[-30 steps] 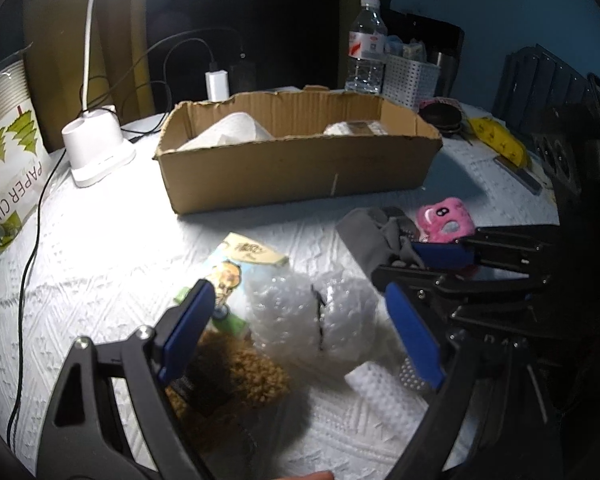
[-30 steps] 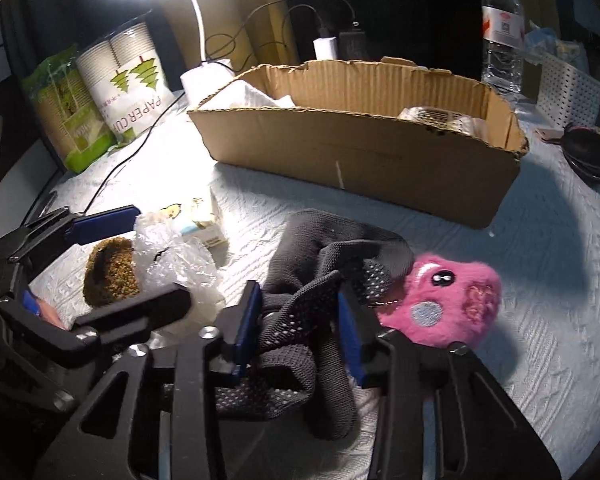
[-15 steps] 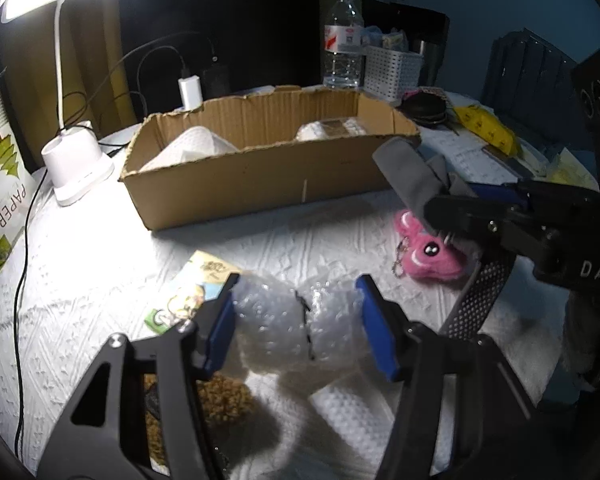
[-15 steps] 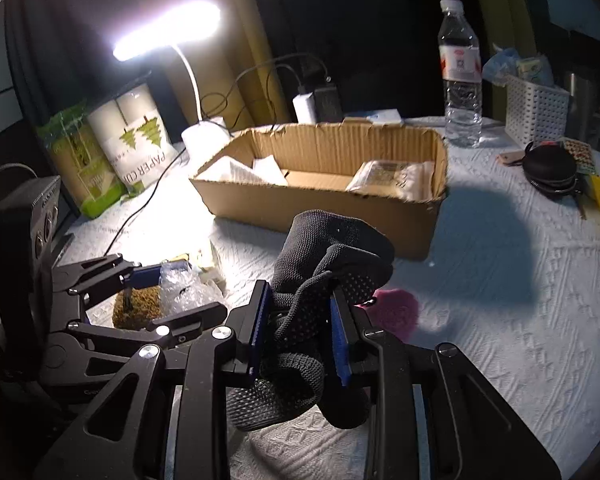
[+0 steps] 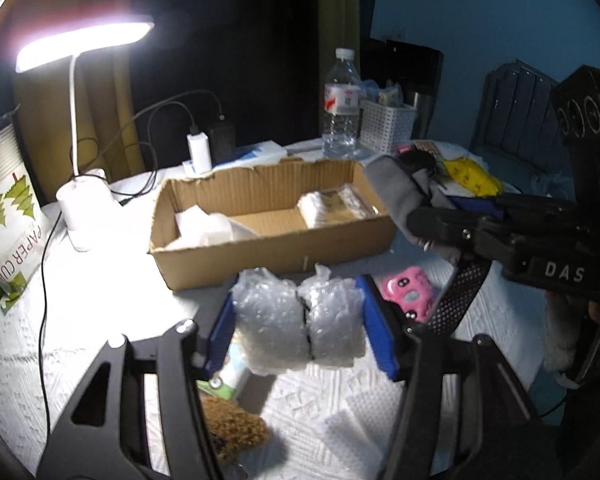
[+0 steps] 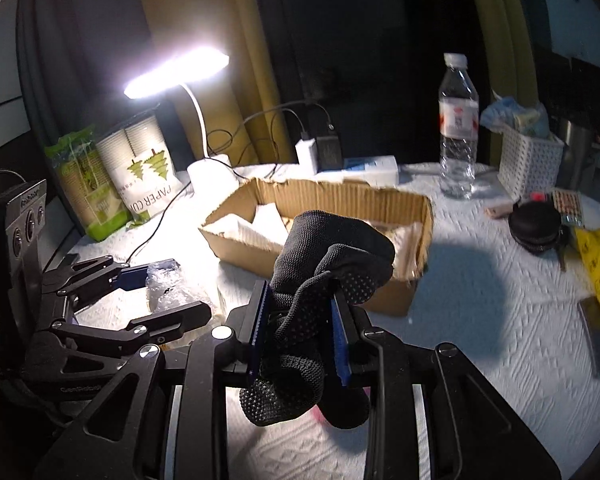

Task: Organize soft objects
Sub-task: 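Carry the sock and bubble wrap into the box and open both tools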

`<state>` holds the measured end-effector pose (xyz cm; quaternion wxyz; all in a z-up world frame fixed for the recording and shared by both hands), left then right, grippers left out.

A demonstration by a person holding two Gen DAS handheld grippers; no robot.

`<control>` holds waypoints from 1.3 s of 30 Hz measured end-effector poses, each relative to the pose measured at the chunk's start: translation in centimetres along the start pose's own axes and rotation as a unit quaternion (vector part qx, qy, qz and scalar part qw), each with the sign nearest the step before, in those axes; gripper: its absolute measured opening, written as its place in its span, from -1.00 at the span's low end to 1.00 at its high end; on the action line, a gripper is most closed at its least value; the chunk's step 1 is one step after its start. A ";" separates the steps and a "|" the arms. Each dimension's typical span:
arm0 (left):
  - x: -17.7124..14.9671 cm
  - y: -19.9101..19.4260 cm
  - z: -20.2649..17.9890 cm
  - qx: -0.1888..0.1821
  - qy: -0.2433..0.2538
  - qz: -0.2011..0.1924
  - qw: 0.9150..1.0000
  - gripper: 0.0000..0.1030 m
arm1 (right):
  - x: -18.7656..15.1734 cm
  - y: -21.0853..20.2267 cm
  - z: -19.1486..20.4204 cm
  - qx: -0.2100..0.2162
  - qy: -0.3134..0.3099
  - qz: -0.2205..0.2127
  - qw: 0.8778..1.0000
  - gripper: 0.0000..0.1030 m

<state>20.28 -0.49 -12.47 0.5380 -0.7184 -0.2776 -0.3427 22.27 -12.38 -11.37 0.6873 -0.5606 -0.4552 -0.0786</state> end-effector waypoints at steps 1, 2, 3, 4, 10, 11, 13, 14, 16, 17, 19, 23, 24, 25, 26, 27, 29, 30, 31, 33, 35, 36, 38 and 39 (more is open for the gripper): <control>0.2 -0.2 0.3 0.008 0.003 -0.004 1.000 0.14 | 0.5 0.2 0.2 0.002 -0.003 -0.001 1.000 -0.41; 0.4 -0.4 0.6 0.016 0.007 -0.008 1.000 0.14 | 0.8 0.4 0.4 0.003 -0.005 -0.002 1.000 -0.41; 0.6 -0.7 1.0 0.018 0.006 -0.012 1.000 0.14 | 1.3 0.7 0.6 0.004 -0.008 -0.003 1.000 -0.41; 0.7 -0.9 1.4 0.020 0.003 -0.015 1.000 0.14 | 1.7 1.0 0.9 0.004 -0.012 -0.003 1.000 -0.41; 1.7 -2.3 5.1 0.048 -0.015 -0.040 0.998 0.14 | 4.2 2.7 2.9 0.010 -0.033 -0.005 0.999 -0.41; 1.9 -2.5 5.8 0.053 -0.019 -0.045 0.997 0.14 | 4.6 3.0 3.3 0.011 -0.036 -0.005 0.999 -0.41; 2.1 -3.0 7.2 0.060 -0.029 -0.054 0.996 0.14 | 5.4 3.5 4.1 0.013 -0.045 -0.006 0.999 -0.41; 2.3 -3.2 7.8 0.063 -0.033 -0.059 0.996 0.14 | 5.8 3.8 4.5 0.014 -0.049 -0.007 0.999 -0.41; 2.5 -3.5 8.9 0.066 -0.038 -0.067 0.995 0.14 | 6.5 4.3 5.3 0.016 -0.054 -0.010 0.998 -0.41; 2.5 -3.6 9.4 0.068 -0.040 -0.069 0.994 0.14 | 6.8 4.6 5.7 0.017 -0.057 -0.010 0.998 -0.41; 2.7 -3.9 10.2 0.070 -0.043 -0.074 0.994 0.14 | 7.4 5.2 6.2 0.017 -0.060 -0.010 0.998 -0.41; 2.9 -4.2 11.5 0.069 -0.052 -0.083 0.993 0.14 | 8.4 6.6 7.1 0.020 -0.064 -0.006 0.998 -0.41; 2.9 -4.2 11.8 0.069 -0.055 -0.085 0.993 0.14 | 8.6 7.0 7.4 0.020 -0.067 -0.004 0.998 -0.41; 3.0 -4.2 12.2 0.069 -0.058 -0.086 0.992 0.14 | 8.9 7.4 7.7 0.020 -0.070 -0.002 0.997 -0.41; 3.1 -4.1 12.6 0.070 -0.062 -0.087 0.992 0.14 | 9.0 7.7 7.9 0.020 -0.072 -0.001 0.997 -0.41; 3.1 -4.0 13.0 0.071 -0.066 -0.088 0.991 0.14 | 9.2 8.0 8.2 0.021 -0.075 -0.001 0.997 -0.41; 3.0 -3.9 13.6 0.072 -0.072 -0.089 0.991 0.14 | 9.6 8.7 8.8 0.024 -0.081 -0.001 0.996 -0.41; 3.0 -3.8 14.0 0.071 -0.075 -0.088 0.991 0.14 | 9.7 9.1 8.9 0.025 -0.081 0.000 0.996 -0.41; 3.0 -3.7 14.2 0.071 -0.077 -0.088 0.991 0.14 | 9.9 9.6 9.1 0.026 -0.081 0.001 0.996 -0.41; 2.9 -3.5 14.6 0.071 -0.080 -0.086 0.990 0.14 | 10.1 10.4 9.2 0.028 -0.080 0.003 0.996 -0.41; 2.9 -3.2 15.1 0.072 -0.085 -0.086 0.990 0.14 | 10.4 11.2 9.2 0.030 -0.077 0.005 0.997 -0.41; 2.9 -3.1 15.3 0.072 -0.088 -0.085 0.990 0.14 | 10.5 11.5 9.1 0.030 -0.075 0.005 0.997 -0.41; 2.9 -2.7 15.6 0.071 -0.093 -0.084 0.990 0.14 | 10.7 12.2 9.1 0.030 -0.073 0.007 0.997 -0.38; 2.9 -2.6 15.7 0.070 -0.094 -0.082 0.990 0.14 | 10.7 12.6 9.0 0.028 -0.072 0.009 0.997 -0.33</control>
Point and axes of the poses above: each gripper's, at about its wrist camera, not at the fingertips, and y roughly the way its jaws point, z to its left, x to its top, the point moved 6 cm from there along y, roughly the way its jaws point, and after that the axes turned 12 degrees about -x, right-handed, at the moved point
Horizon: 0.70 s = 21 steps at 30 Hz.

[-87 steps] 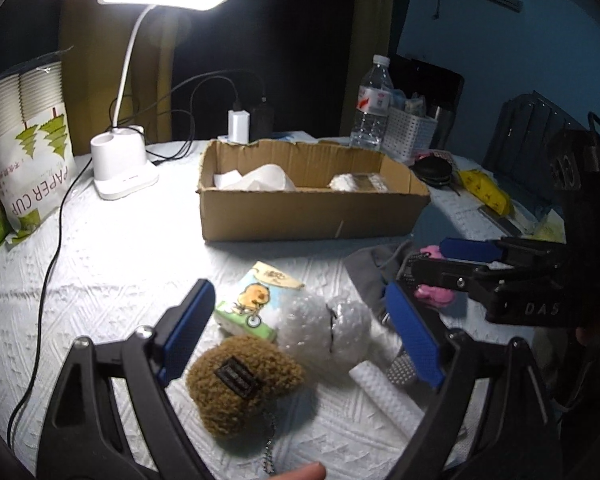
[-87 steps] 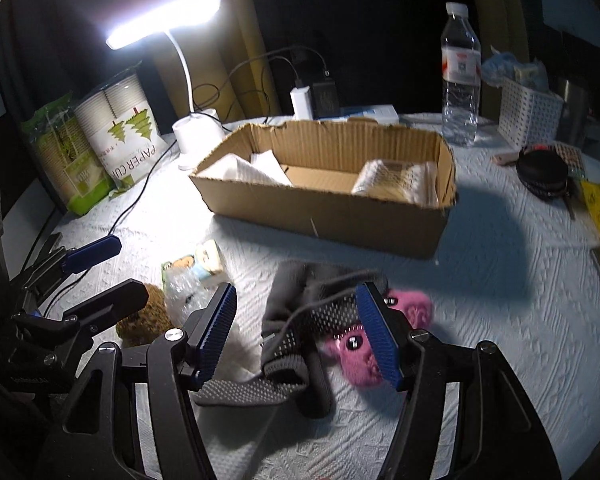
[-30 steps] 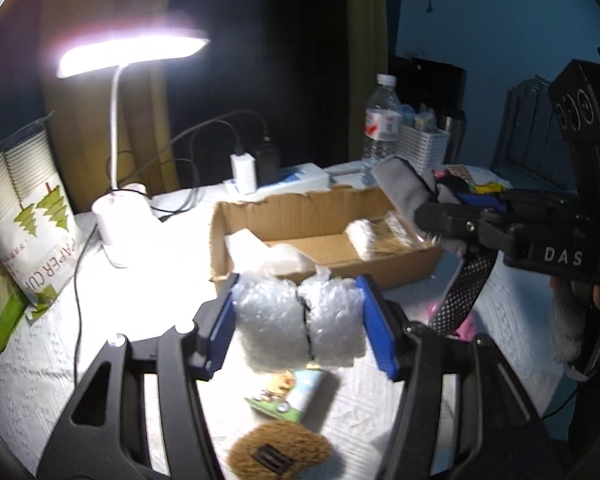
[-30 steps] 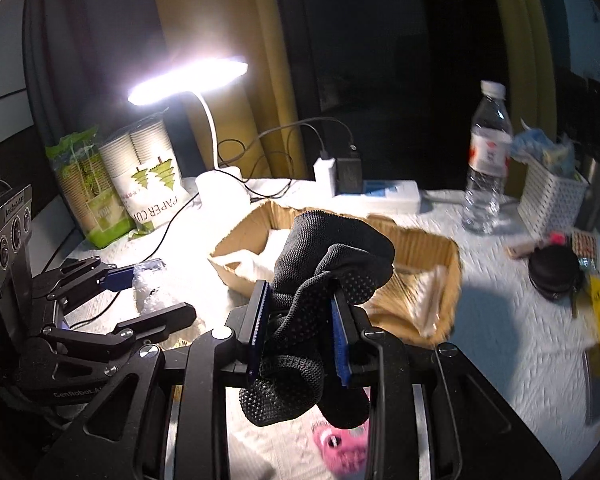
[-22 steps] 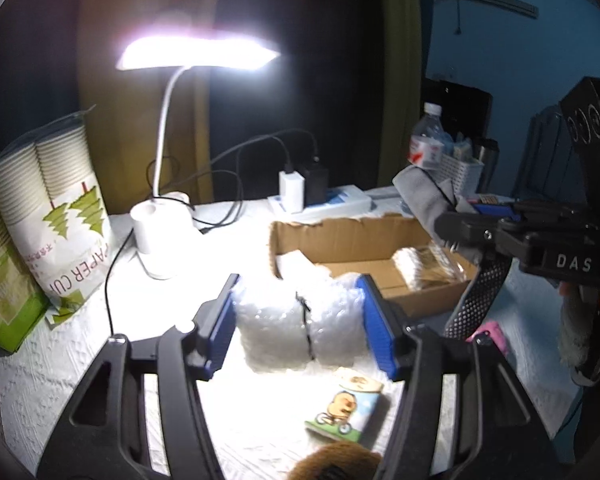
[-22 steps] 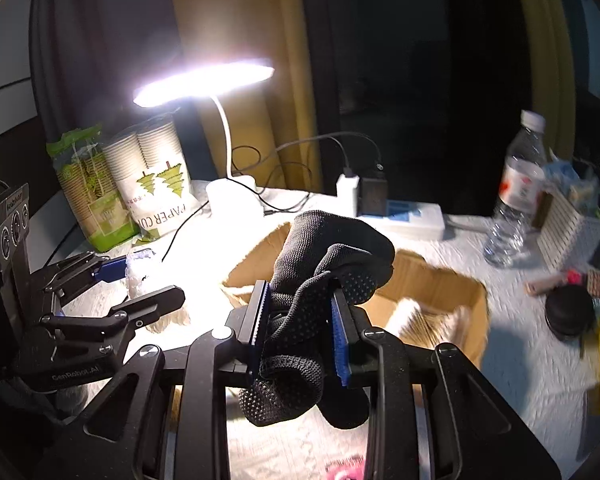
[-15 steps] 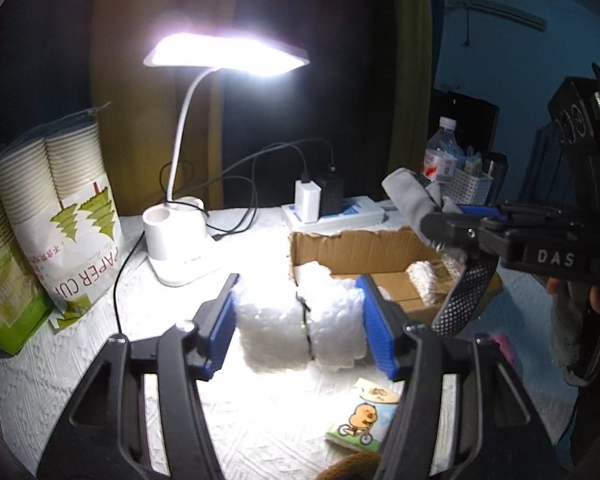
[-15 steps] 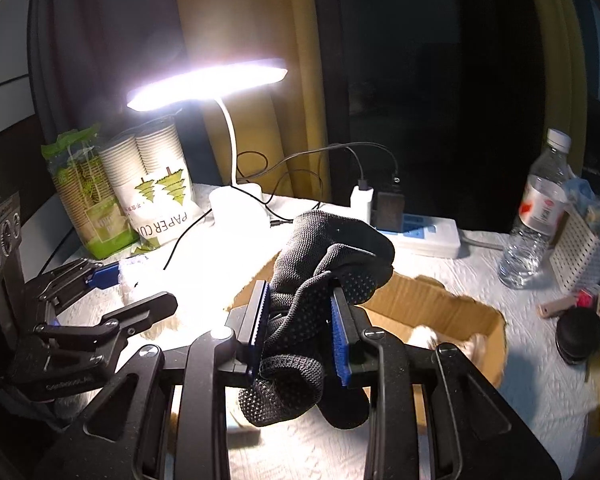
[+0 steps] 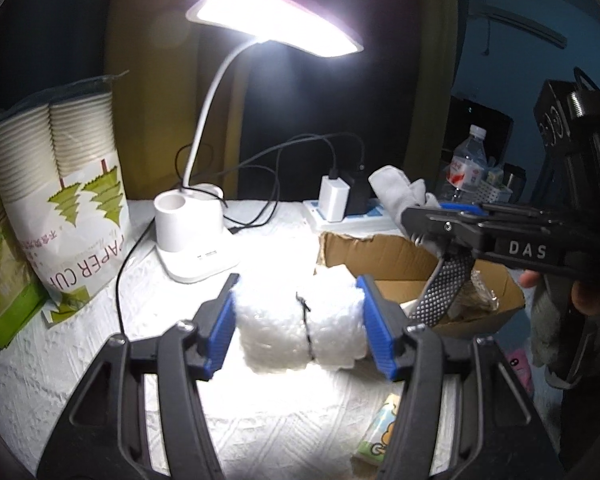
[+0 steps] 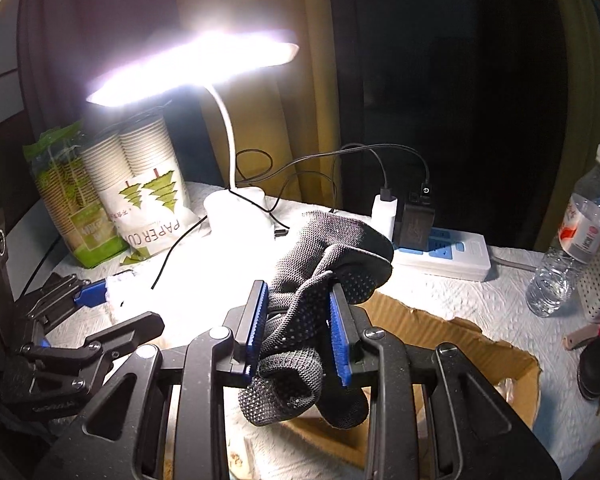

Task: Organize soft objects
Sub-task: 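Carry the sock and bubble wrap into the box and open both tools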

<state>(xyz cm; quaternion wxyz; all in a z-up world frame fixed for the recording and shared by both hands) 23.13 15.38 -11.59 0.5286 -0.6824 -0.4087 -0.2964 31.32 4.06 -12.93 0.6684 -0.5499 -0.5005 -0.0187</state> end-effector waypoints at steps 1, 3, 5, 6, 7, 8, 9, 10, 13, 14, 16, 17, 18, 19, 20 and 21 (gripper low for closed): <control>0.0 0.1 0.0 0.000 0.000 0.001 1.000 0.14 | 0.0 0.4 -0.1 -0.002 0.000 0.003 1.000 -0.27; 0.1 0.3 -0.2 0.000 0.002 0.002 1.000 0.14 | -0.1 0.9 -0.3 -0.006 0.005 0.007 1.000 0.02; 0.2 0.3 -0.5 0.001 0.005 0.001 1.000 0.15 | -0.2 0.9 -0.5 -0.001 0.009 0.005 1.000 0.06; 0.3 0.4 -0.6 0.003 0.007 0.002 1.000 0.15 | -0.2 0.8 -0.6 -0.001 0.011 0.004 1.000 0.07; 0.4 0.5 -0.8 0.004 0.009 0.002 1.000 0.15 | -0.2 0.6 -0.8 -0.001 0.012 0.002 1.000 0.07; 0.5 0.5 -1.0 0.005 0.010 0.002 1.000 0.15 | -0.2 0.4 -1.0 -0.002 0.013 0.000 1.000 0.07; 0.6 0.5 -1.2 0.005 0.013 0.002 1.000 0.15 | -0.2 0.1 -1.3 -0.003 0.015 -0.003 1.000 0.07; 0.7 0.6 -1.6 0.006 0.016 0.001 1.000 0.15 | -0.2 -0.2 -1.6 -0.004 0.017 -0.005 1.000 0.07; 1.1 0.8 -2.8 0.004 0.026 0.001 1.000 0.15 | -0.4 -1.3 -2.9 -0.009 0.024 -0.011 1.000 0.07; 1.1 0.9 -3.2 0.003 0.029 0.002 1.000 0.15 | -0.5 -1.7 -3.3 -0.011 0.026 -0.012 1.000 0.07; 1.2 1.2 -4.1 0.002 0.034 0.002 0.999 0.15 | -0.8 -2.5 -4.2 -0.015 0.030 -0.014 0.999 0.07; 1.2 1.3 -4.5 0.002 0.036 0.002 0.999 0.15 | -1.0 -2.8 -4.7 -0.018 0.032 -0.014 0.999 0.07; 1.2 1.5 -4.9 0.002 0.037 0.003 0.999 0.15 | -1.2 -3.2 -5.3 -0.020 0.034 -0.015 0.999 0.07; 1.3 1.7 -5.3 0.001 0.038 0.004 0.999 0.15 | -1.4 -3.5 -5.7 -0.022 0.036 -0.015 0.999 0.07; 1.4 1.9 -5.8 0.001 0.040 0.004 0.999 0.15 | -1.7 -3.8 -6.3 -0.024 0.038 -0.015 0.999 0.07; 1.4 2.1 -6.3 -0.001 0.042 0.004 0.999 0.16 | -2.0 -4.1 -6.8 -0.026 0.041 -0.015 0.999 0.07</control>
Point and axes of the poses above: each gripper's, at about its wrist camera, not at the fingertips, and y roughly the way its jaws point, z to its left, x to its top, the point moved 6 cm from there along y, roughly the way its jaws point, and after that the axes turned 12 degrees about -x, right-handed, at the moved point
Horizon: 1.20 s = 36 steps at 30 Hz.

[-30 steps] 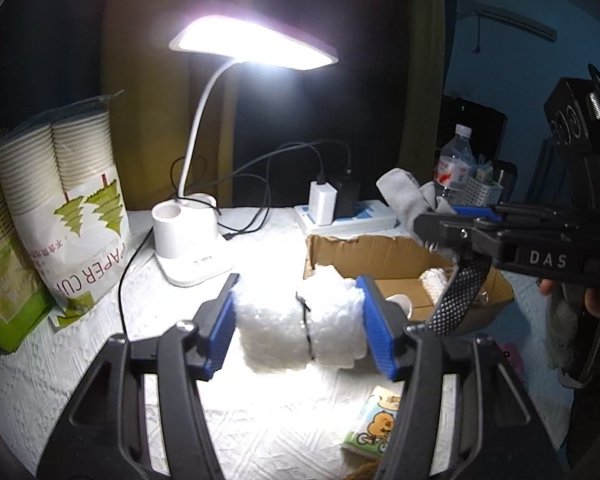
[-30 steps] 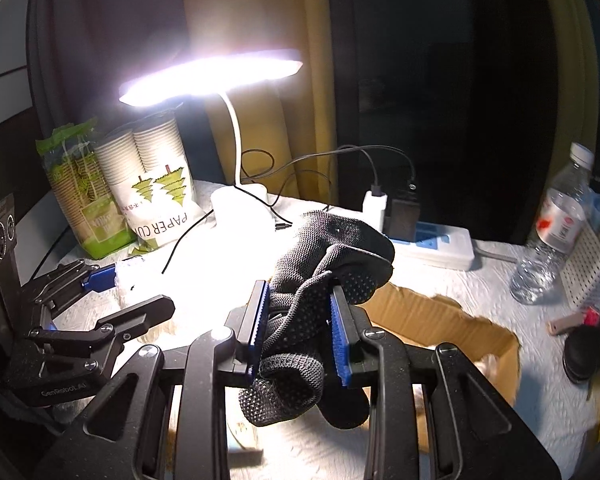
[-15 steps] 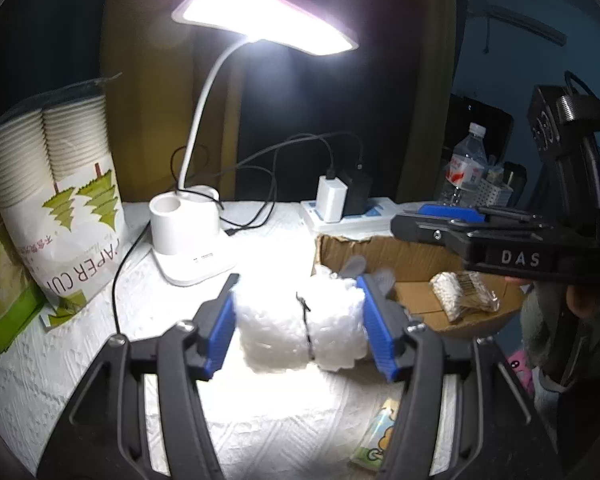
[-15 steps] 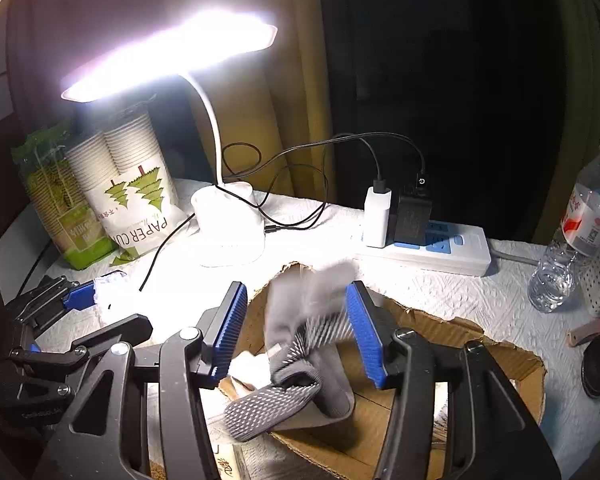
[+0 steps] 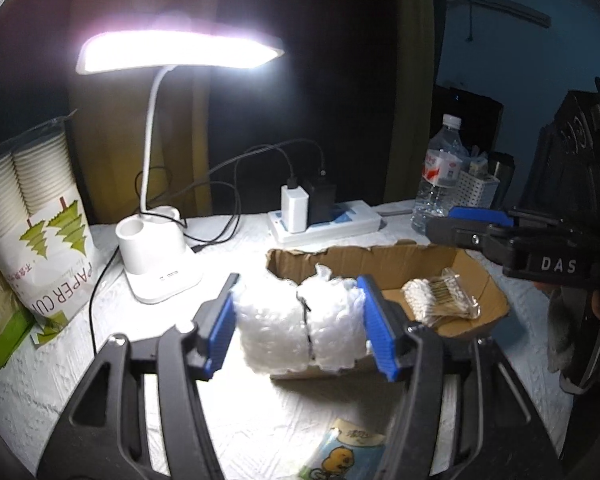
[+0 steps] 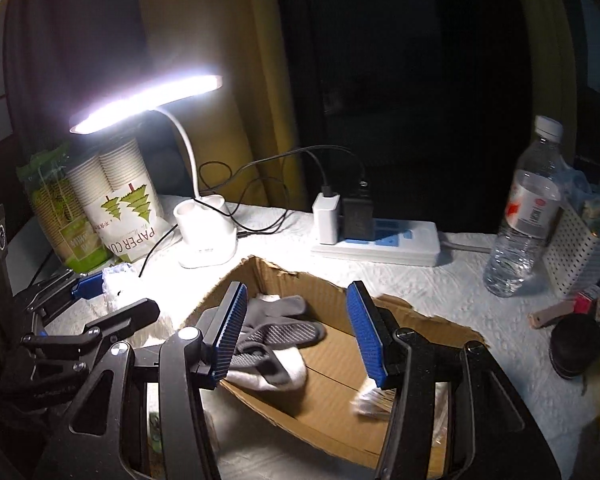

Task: Organize soft objects
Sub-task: 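Carry the sock and bubble wrap into the box and open both tools, then withdraw both tools from the box toward the remaining items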

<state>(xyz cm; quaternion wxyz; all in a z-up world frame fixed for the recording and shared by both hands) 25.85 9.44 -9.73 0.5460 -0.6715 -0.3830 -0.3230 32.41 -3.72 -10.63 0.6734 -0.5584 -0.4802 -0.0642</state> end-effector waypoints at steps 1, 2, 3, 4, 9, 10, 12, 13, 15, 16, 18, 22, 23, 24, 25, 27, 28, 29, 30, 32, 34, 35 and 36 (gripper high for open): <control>0.1 0.3 -0.6 -0.002 0.003 0.000 1.000 0.16 | -0.2 -0.3 -0.6 -0.002 0.004 0.000 1.000 0.07; 0.3 0.5 -1.1 -0.004 0.006 0.000 1.000 0.16 | -0.4 -0.5 -1.2 -0.003 0.007 0.000 1.000 0.07; 0.4 0.8 -1.7 -0.007 0.011 0.000 1.000 0.16 | -0.6 -0.7 -1.7 -0.006 0.010 0.000 1.000 0.07; 0.4 1.1 -2.3 -0.009 0.014 0.002 1.000 0.16 | -0.9 -0.9 -2.2 -0.009 0.014 -0.001 1.000 0.07; 0.4 3.5 -4.8 -0.021 0.023 0.021 0.999 0.16 | -2.8 -1.2 -4.9 -0.014 0.036 0.006 0.999 0.07; 0.3 4.0 -5.2 -0.025 0.023 0.024 0.999 0.16 | -3.0 -1.2 -5.4 -0.015 0.041 0.008 0.999 0.07; 0.2 5.1 -6.2 -0.033 0.024 0.033 0.999 0.16 | -3.4 -1.3 -6.5 -0.018 0.049 0.009 0.999 0.07; 0.2 5.6 -6.6 -0.036 0.025 0.036 0.998 0.16 | -3.6 -1.4 -7.0 -0.020 0.053 0.009 0.998 0.06; 0.1 6.5 -7.2 -0.042 0.023 0.043 0.998 0.16 | -3.7 -1.6 -7.9 -0.023 0.056 0.009 0.998 0.07; 0.1 6.9 -7.5 -0.044 0.023 0.047 0.998 0.17 | -3.8 -1.7 -8.3 -0.026 0.057 0.009 0.998 0.07; 0.0 7.8 -7.9 -0.046 0.021 0.054 0.997 0.18 | -3.9 -1.8 -8.9 -0.029 0.060 0.009 0.998 0.07; 0.0 8.8 -8.8 -0.050 0.022 0.062 0.997 0.26 | -4.3 -1.8 -10.0 -0.032 0.068 0.012 0.997 0.07; 0.0 9.0 -9.0 -0.051 0.023 0.062 0.996 0.33 | -4.4 -1.8 -10.3 -0.033 0.070 0.013 0.997 0.07; 0.0 9.0 -9.2 -0.054 0.024 0.061 0.996 0.38 | -4.5 -1.8 -10.4 -0.034 0.071 0.013 0.997 0.07; 0.0 9.0 -9.4 -0.056 0.024 0.061 0.996 0.46 | -4.6 -1.8 -10.6 -0.035 0.071 0.014 0.997 0.07; 0.1 9.0 -9.7 -0.058 0.027 0.060 0.996 0.50 | -4.7 -1.9 -10.9 -0.037 0.074 0.014 0.997 0.07; 0.2 9.0 -9.8 -0.058 0.029 0.060 0.996 0.52 | -4.8 -2.0 -11.0 -0.038 0.075 0.014 0.996 0.07; 0.2 8.9 -9.9 -0.058 0.031 0.059 0.996 0.52 | -4.8 -2.0 -11.0 -0.039 0.075 0.014 0.996 0.07; 0.2 8.8 -10.0 -0.059 0.031 0.058 0.996 0.53 | -4.9 -2.1 -11.0 -0.040 0.076 0.013 0.996 0.07; 0.3 8.4 -10.1 -0.062 0.031 0.056 0.996 0.54 | -5.0 -2.4 -10.9 -0.040 0.075 0.013 0.996 0.07; 0.3 8.0 -10.3 -0.063 0.032 0.054 0.996 0.54 | -5.0 -2.7 -10.6 -0.041 0.074 0.012 0.996 0.07; 0.4 7.7 -10.4 -0.064 0.033 0.052 0.996 0.54 | -5.1 -2.9 -10.5 -0.041 0.073 0.011 0.996 0.07; 0.4 7.4 -10.5 -0.065 0.034 0.051 0.996 0.55 | -5.1 -3.1 -10.4 -0.041 0.073 0.010 0.996 0.07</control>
Point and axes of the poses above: each gripper's, at about its wrist camera, not at the fingertips, and y roughly the way its jaws point, z to its left, x to its top, the point moved 6 cm from there along y, roughly the way its jaws point, and after that the axes turned 12 degrees about -x, right-handed, at the moved point
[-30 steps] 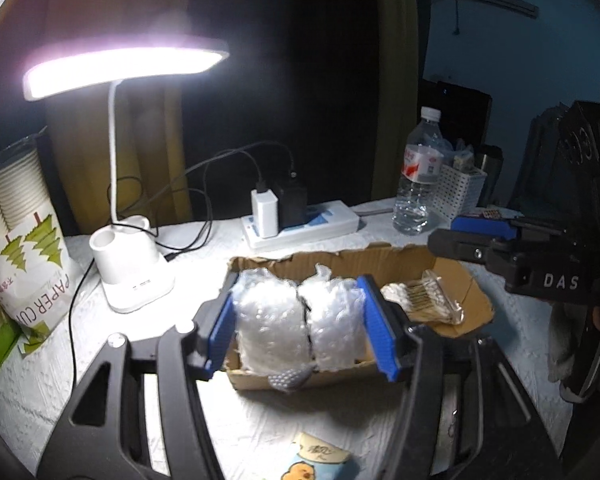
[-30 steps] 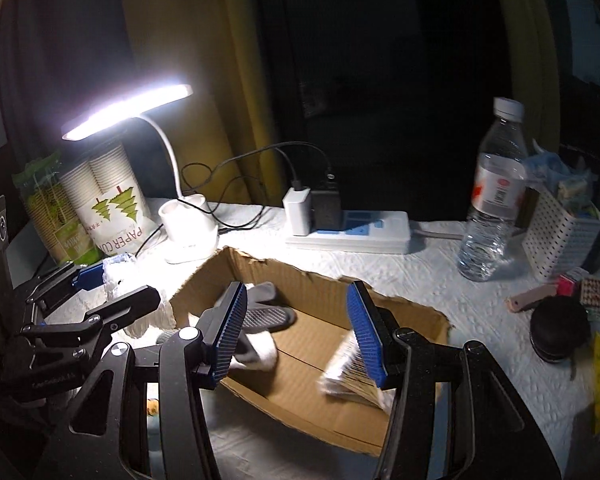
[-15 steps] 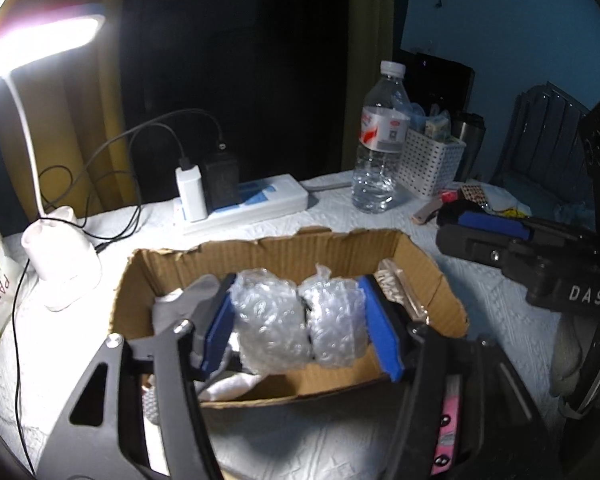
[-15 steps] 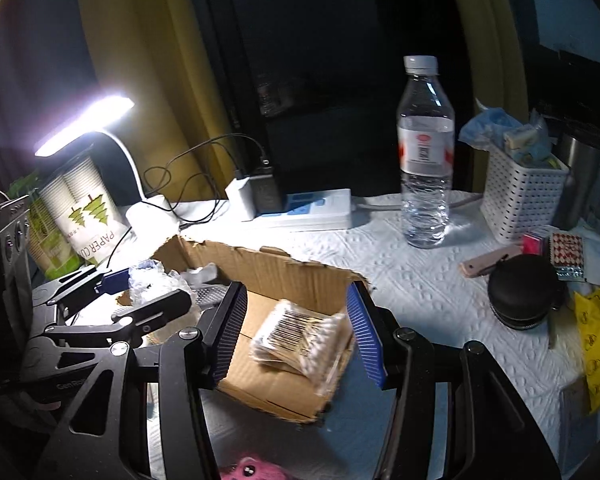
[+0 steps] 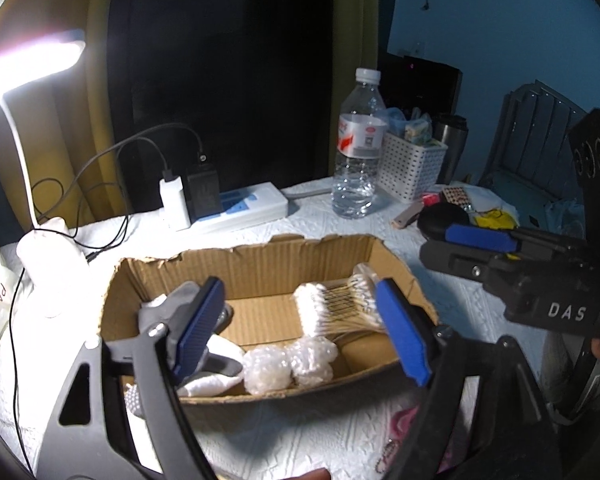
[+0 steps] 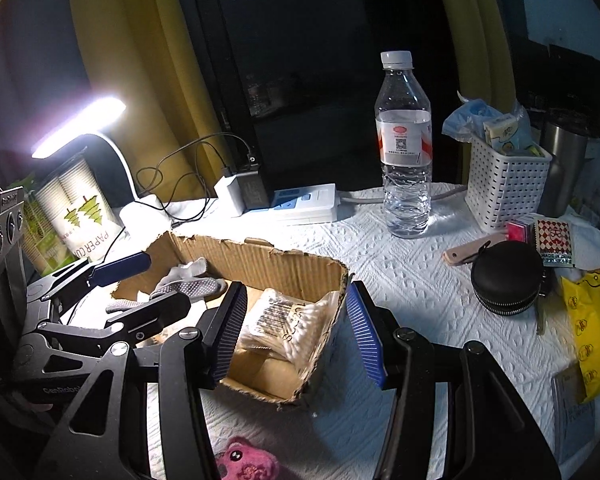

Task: Organize soft objects
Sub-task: 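Withdraw both tools from the box toward the remaining items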

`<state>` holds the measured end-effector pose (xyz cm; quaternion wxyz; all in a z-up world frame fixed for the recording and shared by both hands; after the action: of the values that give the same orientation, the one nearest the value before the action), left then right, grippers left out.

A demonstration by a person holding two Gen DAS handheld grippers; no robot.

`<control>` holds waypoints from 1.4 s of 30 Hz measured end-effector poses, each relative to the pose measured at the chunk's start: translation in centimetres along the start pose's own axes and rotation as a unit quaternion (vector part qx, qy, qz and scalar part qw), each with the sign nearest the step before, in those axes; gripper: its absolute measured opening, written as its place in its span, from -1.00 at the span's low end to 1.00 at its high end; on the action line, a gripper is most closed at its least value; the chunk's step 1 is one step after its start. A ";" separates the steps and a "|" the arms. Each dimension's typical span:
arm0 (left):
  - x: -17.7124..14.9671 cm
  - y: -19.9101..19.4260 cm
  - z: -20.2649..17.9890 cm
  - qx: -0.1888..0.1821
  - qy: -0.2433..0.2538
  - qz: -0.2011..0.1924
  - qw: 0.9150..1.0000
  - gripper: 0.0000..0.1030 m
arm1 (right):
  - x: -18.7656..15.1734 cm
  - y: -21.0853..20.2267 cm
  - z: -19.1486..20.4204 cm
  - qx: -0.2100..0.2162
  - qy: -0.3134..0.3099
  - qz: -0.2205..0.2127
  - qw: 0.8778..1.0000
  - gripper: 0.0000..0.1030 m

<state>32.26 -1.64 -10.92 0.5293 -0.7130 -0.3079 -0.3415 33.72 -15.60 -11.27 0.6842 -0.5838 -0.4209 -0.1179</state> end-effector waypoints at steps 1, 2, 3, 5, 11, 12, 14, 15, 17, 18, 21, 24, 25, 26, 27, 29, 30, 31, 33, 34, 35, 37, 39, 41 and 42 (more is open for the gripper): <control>0.0 -0.3 -0.2 -0.001 0.001 -0.002 1.000 0.55 | -0.1 -0.3 0.1 -0.001 0.000 -0.001 1.000 0.07; -0.1 -0.7 -0.3 -0.002 0.003 -0.003 1.000 0.55 | -0.1 -0.6 0.2 -0.001 0.000 -0.002 1.000 0.07; -0.1 -1.0 -0.5 -0.003 0.004 -0.005 1.000 0.55 | -0.2 -0.9 0.3 -0.002 0.000 -0.004 1.000 0.07; -0.2 -1.8 -0.8 -0.005 0.006 -0.009 1.000 0.55 | -0.4 -1.6 0.6 -0.004 -0.001 -0.007 1.000 0.07; -0.8 -3.9 -1.6 -0.011 0.010 -0.017 1.000 0.56 | -1.1 -3.8 1.6 -0.008 -0.002 -0.015 1.000 0.07; -1.0 -4.2 -1.7 -0.012 0.011 -0.017 1.000 0.56 | -1.2 -4.1 1.8 -0.008 -0.003 -0.017 1.000 0.07; -1.4 -4.9 -1.9 -0.013 0.011 -0.019 1.000 0.56 | -1.6 -4.7 2.1 -0.008 -0.004 -0.018 1.000 0.07; -1.5 -5.2 -2.0 -0.013 0.011 -0.020 1.000 0.56 | -1.7 -4.9 2.3 -0.008 -0.005 -0.018 1.000 0.07; -1.9 -5.8 -2.1 -0.014 0.011 -0.021 1.000 0.57 | -2.2 -5.4 2.7 -0.009 -0.007 -0.018 1.000 0.07; -2.1 -6.1 -2.1 -0.014 0.011 -0.021 1.000 0.57 | -2.4 -5.6 2.9 -0.009 -0.007 -0.018 1.000 0.07; -2.7 -6.7 -2.0 -0.015 0.010 -0.020 1.000 0.57 | -3.0 -6.0 3.3 -0.010 -0.008 -0.015 1.000 0.07; -3.5 -7.3 -1.8 -0.013 0.006 -0.019 1.000 0.57 | -3.8 -6.3 3.9 -0.011 -0.009 -0.011 1.000 0.07; -3.7 -7.4 -1.7 -0.013 0.004 -0.018 1.000 0.57 | -4.2 -6.3 4.0 -0.011 -0.009 -0.009 1.000 0.07; -4.0 -7.6 -1.5 -0.013 0.003 -0.018 1.000 0.57 | -4.5 -6.3 4.2 -0.012 -0.010 -0.007 1.000 0.07; -4.4 -7.8 -1.4 -0.012 0.002 -0.017 1.000 0.57 | -4.8 -6.2 4.3 -0.012 -0.010 -0.004 1.000 0.07; -5.1 -8.1 -1.0 -0.011 -0.002 -0.014 1.000 0.57 | -5.5 -6.1 4.7 -0.012 -0.010 0.003 1.000 0.07; -5.4 -8.3 -0.7 -0.011 -0.005 -0.013 1.000 0.57 | -5.8 -5.9 4.9 -0.011 -0.010 0.006 1.000 0.07; -5.8 -8.3 -0.5 -0.011 -0.007 -0.011 1.000 0.57 | -6.1 -5.9 5.1 -0.011 -0.009 0.010 1.000 0.07; -6.5 -8.6 0.0 -0.010 -0.015 -0.008 1.000 0.57 | -6.6 -5.8 5.7 -0.011 -0.012 0.016 1.000 0.07; -7.0 -8.7 0.3 -0.010 -0.019 -0.008 1.000 0.58 | -6.9 -5.8 6.0 -0.010 -0.014 0.018 1.000 0.07; -7.3 -8.8 0.6 -0.010 -0.022 -0.007 1.000 0.58 | -7.2 -5.7 6.4 -0.011 -0.017 0.021 1.000 0.07; -8.2 -9.1 1.2 -0.008 -0.028 -0.003 1.000 0.58 | -7.8 -5.5 7.0 -0.012 -0.017 0.026 0.999 0.07; -8.9 -9.2 1.9 -0.008 -0.036 0.000 0.999 0.58 | -8.3 -5.3 7.4 -0.013 -0.016 0.033 0.999 0.07; -9.7 -9.4 2.5 -0.006 -0.043 0.002 0.999 0.58 | -8.9 -5.1 7.9 -0.016 -0.017 0.039 0.999 0.07; -10.1 -9.4 2.9 -0.005 -0.047 0.004 0.999 0.58 | -9.2 -5.0 8.1 -0.017 -0.018 0.042 0.999 0.07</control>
<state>19.33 2.71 -14.59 0.5120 -0.7324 -0.3274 -0.3069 21.24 -12.86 -14.57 0.6710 -0.6144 -0.4062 -0.0856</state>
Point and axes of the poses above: each gripper's, at about its wrist camera, not at the fingertips, and y roughly the way its jaws point, z to its left, x to its top, the point moved 6 cm from there along y, roughly the way its jaws point, and after that the axes turned 12 degrees about -x, right-handed, at the moved point
